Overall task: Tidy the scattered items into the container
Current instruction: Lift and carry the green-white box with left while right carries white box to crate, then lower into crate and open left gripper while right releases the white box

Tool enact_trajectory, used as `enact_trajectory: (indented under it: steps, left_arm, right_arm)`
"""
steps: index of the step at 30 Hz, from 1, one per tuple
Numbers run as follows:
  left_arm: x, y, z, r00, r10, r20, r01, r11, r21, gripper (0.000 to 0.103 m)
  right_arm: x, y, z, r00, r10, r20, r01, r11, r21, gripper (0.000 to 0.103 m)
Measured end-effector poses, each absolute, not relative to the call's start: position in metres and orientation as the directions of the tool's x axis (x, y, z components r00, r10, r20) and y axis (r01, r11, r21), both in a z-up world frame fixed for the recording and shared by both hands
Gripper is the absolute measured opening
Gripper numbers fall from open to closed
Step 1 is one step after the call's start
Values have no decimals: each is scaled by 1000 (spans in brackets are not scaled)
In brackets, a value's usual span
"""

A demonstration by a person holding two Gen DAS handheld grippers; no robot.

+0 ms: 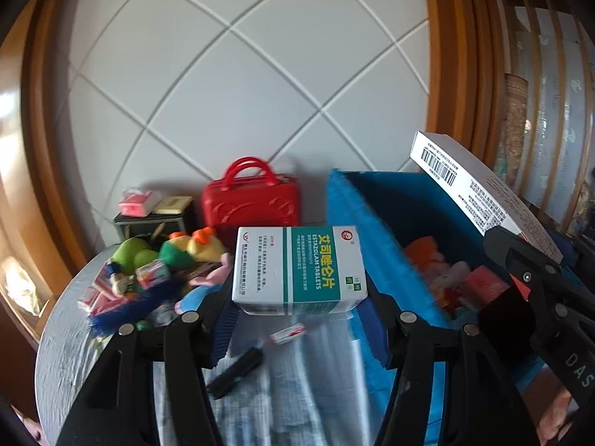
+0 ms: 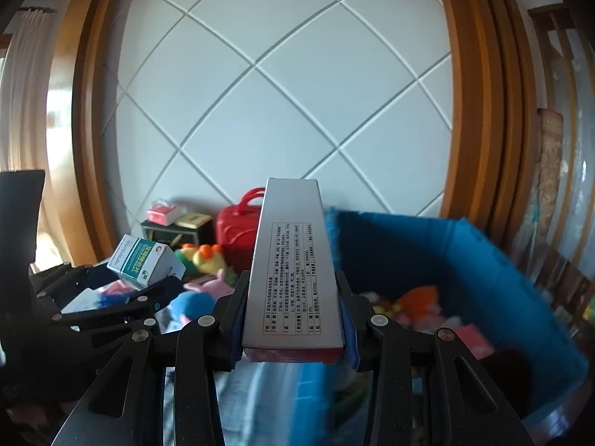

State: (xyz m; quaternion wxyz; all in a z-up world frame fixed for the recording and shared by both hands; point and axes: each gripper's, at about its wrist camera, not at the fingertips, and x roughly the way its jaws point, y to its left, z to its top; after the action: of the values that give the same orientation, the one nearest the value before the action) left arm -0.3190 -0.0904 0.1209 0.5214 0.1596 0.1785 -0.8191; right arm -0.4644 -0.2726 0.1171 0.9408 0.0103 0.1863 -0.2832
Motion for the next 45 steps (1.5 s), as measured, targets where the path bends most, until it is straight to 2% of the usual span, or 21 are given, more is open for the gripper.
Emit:
enact_trajectory:
  steps: [6,9,12,16,24,28,31,35,36,37,38,41,43,45]
  left_arm:
    - [-433,-91,173,-448,-754,-481,885,-450,-120,58]
    - [-488,-102,187,-434,-731,-527,888,-446,-111,58]
    - [-534,-118,185,-437,-658,-613,879,-457,-135,58]
    - [-592,-157,161,-388,-577,-719,890,-438,-128,58]
    - [-674,-212,43,-240,-344,-908,870,-491,-43,58]
    - [-680,-216,11,-170,-302,-938,863,-505,6,58]
    - [-677,-219,-3,-175,-209,-962,863,-502,-48,59]
    - [-676,-218,-9,-145,-190,-971,860,-510,-28,60]
    - [-676,-217,-8,-142,-198,-970,859,-512,-21,65]
    - [-675,-219,-9,-139,-203,-969,857,-515,-15,75]
    - [-674,-219,-10,-137,-208,-969,855,-519,-10,79]
    - [-675,-221,-10,-128,-220,-967,851,-525,7,79]
    - [-673,-222,-9,-124,-228,-966,858,-513,12,79]
    - [-669,-224,-7,-120,-233,-965,870,-493,10,79]
  right_arm:
    - [-509,-376,152,755,-566,-332,547,822,-157,40]
    - [-518,-430,157,727,-584,-360,551,810,-200,40]
    - [-520,-477,151,698,-582,-416,543,810,-222,40]
    - [-503,-536,128,650,-555,-519,533,820,-210,40]
    - [-452,-616,15,467,-449,-762,506,842,-187,40]
    - [-442,-633,-26,372,-360,-856,485,861,-151,40]
    - [-437,-629,-54,287,-327,-900,453,874,-173,40]
    - [-437,-623,-71,242,-324,-915,426,882,-200,40]
    - [-439,-622,-71,245,-323,-914,430,881,-196,40]
    - [-440,-622,-71,247,-317,-916,438,880,-186,40]
    - [-442,-625,-72,248,-308,-919,450,876,-173,41]
    - [-438,-630,-71,235,-294,-926,465,871,-159,46]
    - [-434,-629,-70,234,-292,-927,460,874,-159,55]
    - [-433,-629,-66,244,-291,-925,455,877,-156,71]
